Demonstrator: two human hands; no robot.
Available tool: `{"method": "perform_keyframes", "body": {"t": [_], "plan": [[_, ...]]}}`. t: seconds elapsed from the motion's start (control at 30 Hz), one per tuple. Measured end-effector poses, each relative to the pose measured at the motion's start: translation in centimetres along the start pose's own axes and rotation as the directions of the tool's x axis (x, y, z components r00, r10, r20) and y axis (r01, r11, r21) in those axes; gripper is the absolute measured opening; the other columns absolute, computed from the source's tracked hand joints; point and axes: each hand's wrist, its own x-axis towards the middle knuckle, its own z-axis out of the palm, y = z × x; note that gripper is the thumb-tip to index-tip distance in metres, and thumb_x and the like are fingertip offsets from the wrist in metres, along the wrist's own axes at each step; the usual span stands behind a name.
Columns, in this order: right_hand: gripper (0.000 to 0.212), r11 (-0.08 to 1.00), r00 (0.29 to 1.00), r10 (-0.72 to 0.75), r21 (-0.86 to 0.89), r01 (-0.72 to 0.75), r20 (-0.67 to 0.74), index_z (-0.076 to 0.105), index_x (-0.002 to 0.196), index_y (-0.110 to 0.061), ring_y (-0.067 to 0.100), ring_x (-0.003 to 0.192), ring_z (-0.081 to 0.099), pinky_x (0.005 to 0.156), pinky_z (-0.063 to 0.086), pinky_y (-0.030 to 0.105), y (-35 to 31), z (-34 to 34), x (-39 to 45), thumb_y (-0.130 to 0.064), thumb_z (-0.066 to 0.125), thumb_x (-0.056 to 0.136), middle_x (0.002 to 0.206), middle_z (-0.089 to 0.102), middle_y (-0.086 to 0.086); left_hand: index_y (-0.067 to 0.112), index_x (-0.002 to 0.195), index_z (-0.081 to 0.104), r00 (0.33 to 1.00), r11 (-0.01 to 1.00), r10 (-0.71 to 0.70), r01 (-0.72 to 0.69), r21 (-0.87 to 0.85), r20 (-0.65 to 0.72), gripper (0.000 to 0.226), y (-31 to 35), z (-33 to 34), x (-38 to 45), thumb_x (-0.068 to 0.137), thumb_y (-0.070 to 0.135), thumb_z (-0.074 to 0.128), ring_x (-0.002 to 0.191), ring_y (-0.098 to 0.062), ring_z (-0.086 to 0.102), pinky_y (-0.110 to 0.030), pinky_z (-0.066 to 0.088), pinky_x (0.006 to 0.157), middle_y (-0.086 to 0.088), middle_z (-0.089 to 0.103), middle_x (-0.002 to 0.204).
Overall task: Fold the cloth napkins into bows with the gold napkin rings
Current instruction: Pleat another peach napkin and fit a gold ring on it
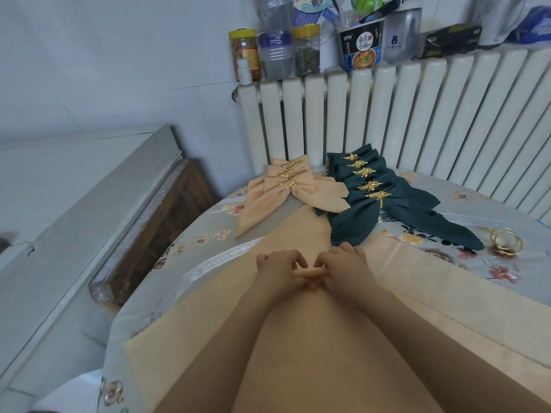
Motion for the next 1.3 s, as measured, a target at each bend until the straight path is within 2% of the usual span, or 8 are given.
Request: {"method": "perform_keyframes", "body": {"t": [0.13,0.27,0.43,0.57,0.8,1.0,1.13,1.3], "plan": [[0.024,0.993,0.974,-0.113,-0.067,0.102,-0.194,0.061,0.056,-0.027,0.014,0.062,0.048,0.067,0.025,0.025,0.5,0.3,-0.9,-0.047,0.066,0.068,0.06,0.055,-0.01,0.028,0.076,0.07,0.962,0.976,0.206,-0.189,0.105,-0.18,0.012,-0.5,0.9,-0.8,0.077,0.039,0.07,0.084,-0.006,0.05,-0.029,0.015,0.072,0.01,0.055,0.079],[0.012,0.976,0.944,-0.217,-0.026,0.217,-0.248,0.061,0.056,-0.027,0.011,0.061,0.047,0.065,0.024,0.023,0.8,0.4,-2.2,-0.027,0.072,0.062,0.057,0.056,-0.015,0.03,0.059,0.068,0.897,0.931,0.343,-0.285,0.228,-0.279,0.015,-0.9,1.5,-2.3,0.069,0.036,0.059,0.066,-0.006,0.054,-0.027,0.014,0.064,0.012,0.06,0.065],[0.017,0.952,0.937,-0.296,0.03,0.306,-0.188,0.068,0.063,-0.033,0.011,0.065,0.057,0.067,0.039,0.021,1.7,-0.1,-3.4,-0.037,0.053,0.071,0.065,0.061,-0.019,0.033,0.084,0.074,0.898,0.911,0.403,-0.375,0.172,-0.177,0.019,-1.8,1.3,-4.5,0.076,0.032,0.056,0.079,-0.005,0.053,-0.027,0.018,0.073,0.012,0.062,0.078],[0.023,0.961,0.968,-0.243,0.117,0.249,-0.066,0.07,0.071,-0.03,0.009,0.081,0.06,0.076,0.042,0.028,2.0,-0.5,-4.6,-0.05,0.06,0.075,0.079,0.067,-0.016,0.033,0.092,0.072,0.932,0.941,0.337,-0.33,0.073,-0.135,0.043,-1.4,1.0,-5.7,0.077,0.056,0.039,0.092,0.005,0.047,-0.023,0.018,0.083,0.018,0.057,0.09],[0.023,0.992,0.989,-0.123,0.047,0.119,0.08,0.061,0.092,-0.027,0.011,0.106,0.045,0.092,0.025,0.026,0.9,-0.8,-3.2,-0.047,0.063,0.082,0.11,0.052,-0.01,0.034,0.074,0.069,0.996,0.996,0.076,-0.078,-0.045,-0.037,0.004,-0.2,0.6,-4.5,0.075,0.035,0.073,0.101,0.0,0.045,-0.028,0.021,0.091,0.014,0.055,0.096],[0.037,0.997,0.983,-0.065,-0.026,0.07,0.173,0.049,0.117,-0.027,0.017,0.108,0.047,0.092,0.029,0.03,0.1,-1.7,-2.8,-0.044,0.058,0.086,0.116,0.057,-0.004,0.027,0.104,0.057,0.992,0.999,-0.029,0.031,-0.014,0.124,0.035,0.4,-0.5,-3.9,0.076,0.039,0.074,0.095,-0.007,0.042,-0.029,0.028,0.089,0.01,0.052,0.098],[0.02,0.97,0.984,-0.176,-0.166,0.177,0.025,0.064,0.094,-0.025,0.015,0.088,0.055,0.075,0.026,0.026,-0.3,-2.0,-3.5,-0.043,0.06,0.084,0.096,0.059,-0.006,0.024,0.098,0.066,0.992,0.992,0.072,-0.082,0.094,0.106,0.021,1.0,-0.7,-4.5,0.082,0.037,0.066,0.082,-0.004,0.042,-0.028,0.024,0.088,0.011,0.054,0.085],[0.033,0.963,0.958,-0.244,-0.155,0.22,-0.152,0.052,0.05,-0.031,0.006,0.045,0.049,0.051,0.03,0.02,0.0,-1.7,-5.8,-0.029,0.084,0.042,0.048,0.052,-0.011,0.024,0.086,0.067,0.966,0.961,0.241,-0.224,0.164,-0.094,0.02,0.9,0.3,-6.6,0.079,0.034,0.051,0.091,-0.013,0.055,-0.028,0.026,0.08,0.006,0.062,0.092]]}}
